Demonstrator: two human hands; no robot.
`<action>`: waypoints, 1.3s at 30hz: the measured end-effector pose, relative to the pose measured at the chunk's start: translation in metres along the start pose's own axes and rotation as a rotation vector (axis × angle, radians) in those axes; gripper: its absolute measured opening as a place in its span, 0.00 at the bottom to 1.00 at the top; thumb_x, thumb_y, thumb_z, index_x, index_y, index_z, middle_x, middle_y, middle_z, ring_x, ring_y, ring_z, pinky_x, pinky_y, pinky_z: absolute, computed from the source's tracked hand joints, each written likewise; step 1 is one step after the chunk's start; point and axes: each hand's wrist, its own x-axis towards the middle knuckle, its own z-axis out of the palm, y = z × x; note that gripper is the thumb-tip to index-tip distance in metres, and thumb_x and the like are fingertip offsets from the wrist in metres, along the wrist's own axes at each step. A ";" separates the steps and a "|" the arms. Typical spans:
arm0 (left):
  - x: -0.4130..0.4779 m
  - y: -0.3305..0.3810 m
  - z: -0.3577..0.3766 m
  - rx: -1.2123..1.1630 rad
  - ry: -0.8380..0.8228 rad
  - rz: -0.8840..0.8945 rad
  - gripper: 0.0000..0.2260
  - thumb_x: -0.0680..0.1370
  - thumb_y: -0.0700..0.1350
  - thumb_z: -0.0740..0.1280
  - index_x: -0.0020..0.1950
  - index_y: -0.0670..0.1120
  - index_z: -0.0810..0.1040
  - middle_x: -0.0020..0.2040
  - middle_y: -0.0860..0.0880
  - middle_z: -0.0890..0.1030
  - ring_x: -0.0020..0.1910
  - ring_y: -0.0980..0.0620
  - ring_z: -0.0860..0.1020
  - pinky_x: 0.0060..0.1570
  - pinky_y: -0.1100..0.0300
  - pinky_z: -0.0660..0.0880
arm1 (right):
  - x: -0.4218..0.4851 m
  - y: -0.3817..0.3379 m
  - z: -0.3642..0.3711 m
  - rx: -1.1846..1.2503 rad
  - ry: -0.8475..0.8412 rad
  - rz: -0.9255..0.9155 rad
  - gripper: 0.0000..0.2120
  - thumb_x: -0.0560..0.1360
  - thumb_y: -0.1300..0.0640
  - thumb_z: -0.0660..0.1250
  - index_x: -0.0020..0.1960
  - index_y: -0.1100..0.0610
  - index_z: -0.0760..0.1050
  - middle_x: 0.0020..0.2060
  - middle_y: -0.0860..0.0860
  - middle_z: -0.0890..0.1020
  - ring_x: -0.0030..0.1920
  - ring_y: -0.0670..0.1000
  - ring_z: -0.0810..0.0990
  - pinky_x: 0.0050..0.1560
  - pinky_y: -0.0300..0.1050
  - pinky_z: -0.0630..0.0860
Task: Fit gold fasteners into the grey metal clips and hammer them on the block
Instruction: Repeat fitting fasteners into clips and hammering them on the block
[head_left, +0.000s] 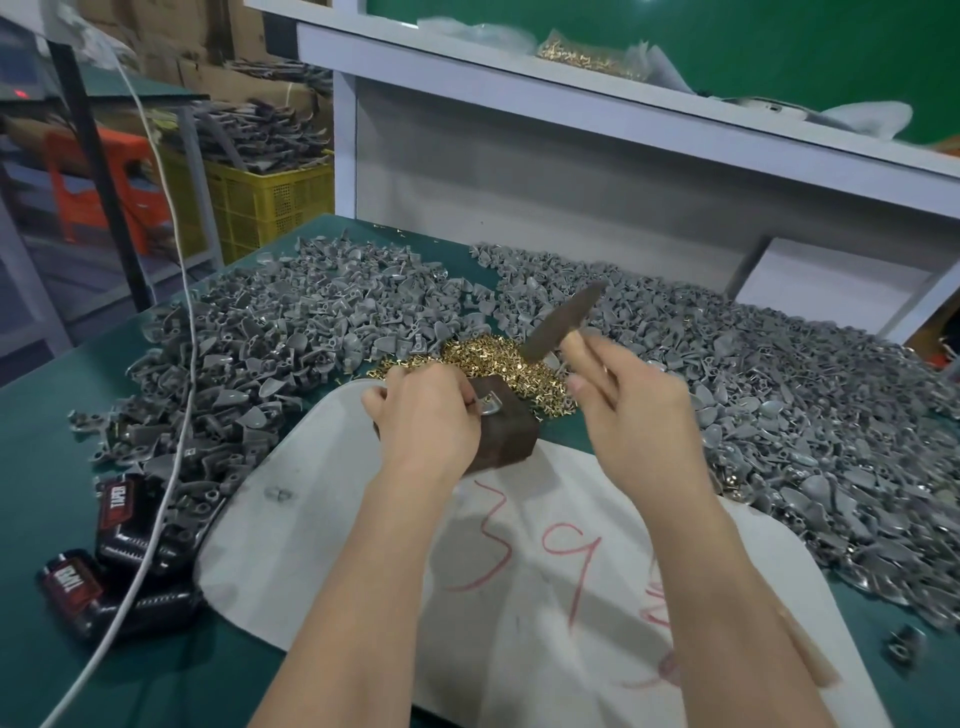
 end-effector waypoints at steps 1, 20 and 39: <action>0.000 0.000 0.000 -0.009 0.005 0.005 0.05 0.76 0.44 0.67 0.44 0.53 0.81 0.47 0.52 0.82 0.58 0.47 0.69 0.49 0.54 0.57 | -0.002 -0.007 0.000 0.044 0.048 -0.034 0.17 0.76 0.56 0.67 0.65 0.50 0.74 0.54 0.50 0.83 0.52 0.52 0.81 0.54 0.39 0.73; 0.002 0.001 0.002 0.020 0.006 0.013 0.05 0.76 0.45 0.66 0.44 0.51 0.82 0.47 0.52 0.82 0.58 0.46 0.69 0.48 0.54 0.57 | -0.006 -0.019 0.008 -0.008 -0.020 -0.096 0.18 0.78 0.57 0.64 0.67 0.49 0.73 0.59 0.51 0.81 0.53 0.52 0.79 0.56 0.40 0.72; 0.000 0.001 0.002 0.001 -0.011 -0.006 0.05 0.76 0.45 0.66 0.46 0.53 0.82 0.48 0.52 0.82 0.58 0.46 0.69 0.49 0.54 0.57 | 0.022 0.007 0.010 0.004 -0.212 0.191 0.12 0.79 0.53 0.61 0.60 0.55 0.68 0.45 0.53 0.81 0.43 0.54 0.77 0.42 0.44 0.70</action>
